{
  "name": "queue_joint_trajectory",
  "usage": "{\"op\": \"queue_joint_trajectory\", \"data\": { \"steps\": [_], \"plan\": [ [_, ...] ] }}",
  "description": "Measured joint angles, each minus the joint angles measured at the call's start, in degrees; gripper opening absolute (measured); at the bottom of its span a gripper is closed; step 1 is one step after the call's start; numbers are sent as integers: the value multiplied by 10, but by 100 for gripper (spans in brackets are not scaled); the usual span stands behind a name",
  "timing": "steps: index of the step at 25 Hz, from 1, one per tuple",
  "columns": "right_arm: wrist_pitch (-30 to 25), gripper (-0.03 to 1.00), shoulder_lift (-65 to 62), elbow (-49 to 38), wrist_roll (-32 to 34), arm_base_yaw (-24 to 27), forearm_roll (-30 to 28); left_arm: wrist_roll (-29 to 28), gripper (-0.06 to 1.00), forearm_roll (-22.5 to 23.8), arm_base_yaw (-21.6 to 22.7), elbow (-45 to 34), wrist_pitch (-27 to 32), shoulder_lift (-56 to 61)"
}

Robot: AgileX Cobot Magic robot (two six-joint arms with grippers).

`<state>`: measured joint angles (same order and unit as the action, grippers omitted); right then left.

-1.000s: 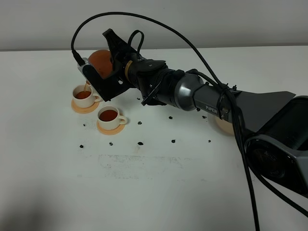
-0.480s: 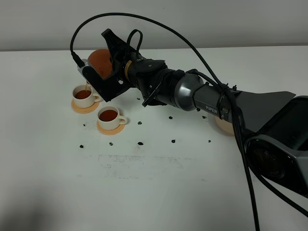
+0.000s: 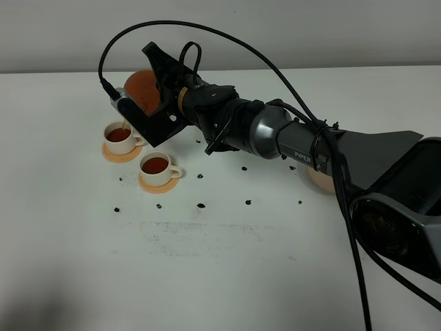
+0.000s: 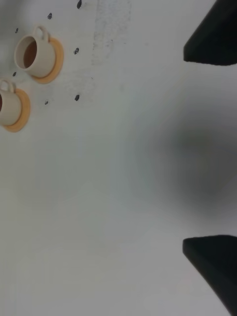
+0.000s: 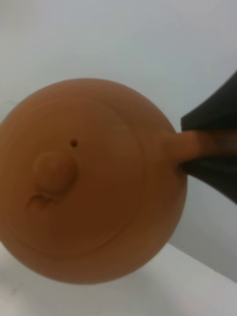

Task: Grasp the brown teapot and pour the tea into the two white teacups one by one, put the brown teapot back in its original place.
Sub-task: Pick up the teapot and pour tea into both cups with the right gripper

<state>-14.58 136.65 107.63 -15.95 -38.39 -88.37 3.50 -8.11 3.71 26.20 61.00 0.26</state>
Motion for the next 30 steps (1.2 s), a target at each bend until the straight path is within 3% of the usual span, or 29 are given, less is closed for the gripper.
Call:
{"op": "queue_joint_trajectory", "data": {
  "steps": [25,30],
  "plan": [
    [0,9,0,0,11,-5,-29,0,67,0,0,0,0,0],
    [2,9,0,0,53,-5,-9,0,67,0,0,0,0,0]
  ]
}}
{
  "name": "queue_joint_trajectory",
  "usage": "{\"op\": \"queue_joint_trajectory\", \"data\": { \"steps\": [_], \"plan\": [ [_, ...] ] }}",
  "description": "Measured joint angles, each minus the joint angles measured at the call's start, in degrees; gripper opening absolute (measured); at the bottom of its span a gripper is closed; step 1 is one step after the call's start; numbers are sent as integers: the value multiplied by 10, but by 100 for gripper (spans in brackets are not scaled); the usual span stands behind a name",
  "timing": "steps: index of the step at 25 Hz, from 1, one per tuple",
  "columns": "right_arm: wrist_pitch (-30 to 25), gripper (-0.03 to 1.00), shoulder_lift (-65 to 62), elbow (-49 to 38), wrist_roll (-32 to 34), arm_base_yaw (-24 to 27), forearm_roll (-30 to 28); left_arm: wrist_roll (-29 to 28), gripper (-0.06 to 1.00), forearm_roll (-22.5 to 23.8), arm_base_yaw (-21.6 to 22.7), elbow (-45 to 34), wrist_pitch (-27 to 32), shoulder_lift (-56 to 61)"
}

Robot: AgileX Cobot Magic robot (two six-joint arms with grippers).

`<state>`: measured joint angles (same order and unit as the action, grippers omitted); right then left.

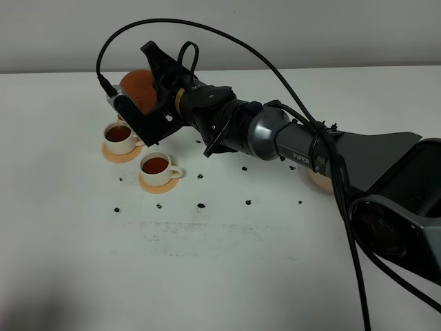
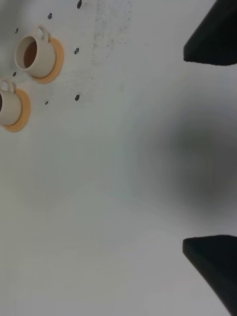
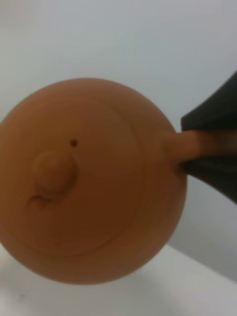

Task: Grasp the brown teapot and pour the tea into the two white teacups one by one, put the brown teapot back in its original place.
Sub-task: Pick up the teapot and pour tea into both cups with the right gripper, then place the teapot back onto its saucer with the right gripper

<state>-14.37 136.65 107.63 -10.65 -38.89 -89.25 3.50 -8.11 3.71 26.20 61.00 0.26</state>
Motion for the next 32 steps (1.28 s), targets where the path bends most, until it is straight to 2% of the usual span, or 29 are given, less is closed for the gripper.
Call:
{"op": "queue_joint_trajectory", "data": {
  "steps": [4,10,12,15,20,26,29,32],
  "plan": [
    [4,9,0,0,27,0,31,0,67,0,0,0,0,0],
    [2,9,0,0,33,0,66,0,67,0,0,0,0,0],
    [-5,9,-1,0,33,0,100,-1,67,0,0,0,0,0],
    [-23,9,-12,0,33,1,186,-1,67,0,0,0,0,0],
    [-46,9,-51,1,17,20,399,-1,67,0,0,0,0,0],
    [-147,9,-58,1,-37,52,660,-1,67,0,0,0,0,0],
    [-174,9,-58,1,-42,61,743,-1,67,0,0,0,0,0],
    [-181,9,-56,1,-43,64,792,-1,67,0,0,0,0,0]
  ]
}}
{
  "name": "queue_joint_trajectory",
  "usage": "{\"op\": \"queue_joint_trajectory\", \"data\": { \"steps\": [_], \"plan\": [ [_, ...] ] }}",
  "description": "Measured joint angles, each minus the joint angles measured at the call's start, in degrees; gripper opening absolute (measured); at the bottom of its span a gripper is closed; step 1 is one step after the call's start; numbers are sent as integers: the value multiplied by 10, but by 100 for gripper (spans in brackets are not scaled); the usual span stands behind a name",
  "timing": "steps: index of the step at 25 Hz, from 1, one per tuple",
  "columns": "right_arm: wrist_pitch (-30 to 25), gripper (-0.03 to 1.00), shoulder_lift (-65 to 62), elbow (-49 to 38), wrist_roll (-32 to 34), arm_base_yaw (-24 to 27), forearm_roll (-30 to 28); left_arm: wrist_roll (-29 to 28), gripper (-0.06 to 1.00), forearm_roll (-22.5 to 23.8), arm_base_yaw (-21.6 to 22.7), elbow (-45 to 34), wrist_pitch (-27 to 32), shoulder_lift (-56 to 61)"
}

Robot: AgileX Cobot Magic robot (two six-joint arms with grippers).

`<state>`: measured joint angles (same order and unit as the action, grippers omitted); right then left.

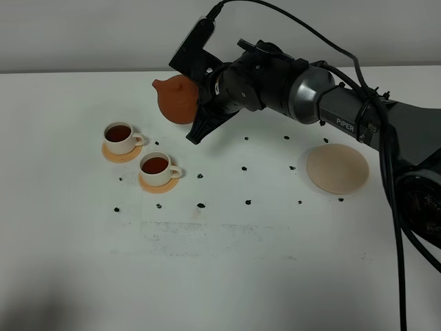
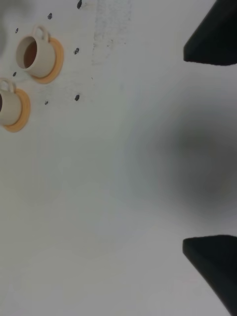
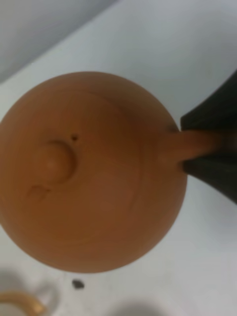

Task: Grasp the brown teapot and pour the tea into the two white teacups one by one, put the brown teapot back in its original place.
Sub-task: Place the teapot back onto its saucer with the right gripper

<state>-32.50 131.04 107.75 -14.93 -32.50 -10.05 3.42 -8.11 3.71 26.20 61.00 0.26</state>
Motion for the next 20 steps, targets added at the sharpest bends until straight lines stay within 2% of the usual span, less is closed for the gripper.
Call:
{"op": "queue_joint_trajectory", "data": {
  "steps": [10,17,20],
  "plan": [
    [-10,9,54,1,5,8,31,1,67,0,0,0,0,0],
    [-89,9,-1,1,16,12,8,1,67,0,0,0,0,0],
    [-96,9,-42,-23,35,22,-4,1,67,0,0,0,0,0]
  ]
}}
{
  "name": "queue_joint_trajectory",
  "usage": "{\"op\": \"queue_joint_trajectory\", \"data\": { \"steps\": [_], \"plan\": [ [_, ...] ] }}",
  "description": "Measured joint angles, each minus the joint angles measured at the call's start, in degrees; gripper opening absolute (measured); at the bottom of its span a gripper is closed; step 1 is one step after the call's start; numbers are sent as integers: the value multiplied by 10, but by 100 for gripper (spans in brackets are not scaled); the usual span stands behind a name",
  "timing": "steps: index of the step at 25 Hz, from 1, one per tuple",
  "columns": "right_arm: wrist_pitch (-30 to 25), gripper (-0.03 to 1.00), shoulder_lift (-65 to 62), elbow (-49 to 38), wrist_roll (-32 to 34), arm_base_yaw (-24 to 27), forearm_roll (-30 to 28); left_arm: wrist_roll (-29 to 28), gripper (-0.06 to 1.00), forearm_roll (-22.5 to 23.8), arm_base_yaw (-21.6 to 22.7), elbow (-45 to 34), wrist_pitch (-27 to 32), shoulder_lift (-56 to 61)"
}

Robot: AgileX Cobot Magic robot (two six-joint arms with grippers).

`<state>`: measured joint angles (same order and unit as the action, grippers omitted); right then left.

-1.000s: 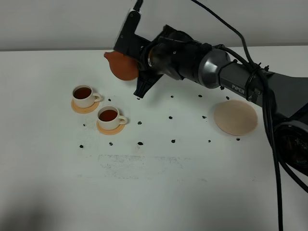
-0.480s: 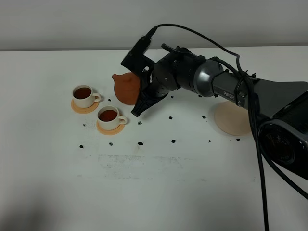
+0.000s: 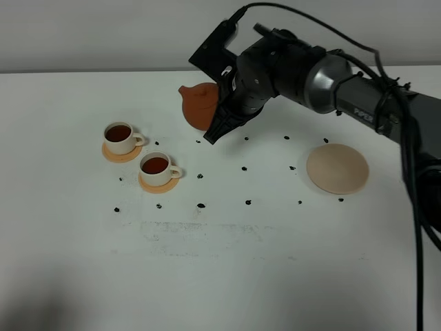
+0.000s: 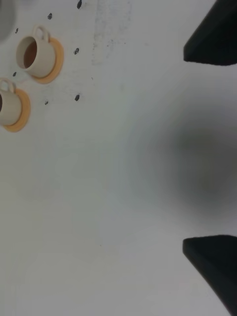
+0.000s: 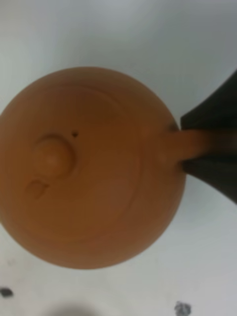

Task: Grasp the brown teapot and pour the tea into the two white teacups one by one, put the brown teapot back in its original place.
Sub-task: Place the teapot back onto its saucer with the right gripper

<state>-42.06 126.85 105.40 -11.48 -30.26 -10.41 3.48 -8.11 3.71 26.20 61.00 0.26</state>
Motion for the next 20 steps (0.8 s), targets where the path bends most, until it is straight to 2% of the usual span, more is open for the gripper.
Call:
{"op": "queue_joint_trajectory", "data": {
  "steps": [6,9,13,20],
  "plan": [
    [75,9,-103,-156,41,43,6,0,67,0,0,0,0,0],
    [117,9,-156,-250,68,82,22,0,67,0,0,0,0,0],
    [131,9,-210,-355,115,135,23,0,67,0,0,0,0,0],
    [184,9,-254,-473,125,188,46,0,67,0,0,0,0,0]
  ]
}}
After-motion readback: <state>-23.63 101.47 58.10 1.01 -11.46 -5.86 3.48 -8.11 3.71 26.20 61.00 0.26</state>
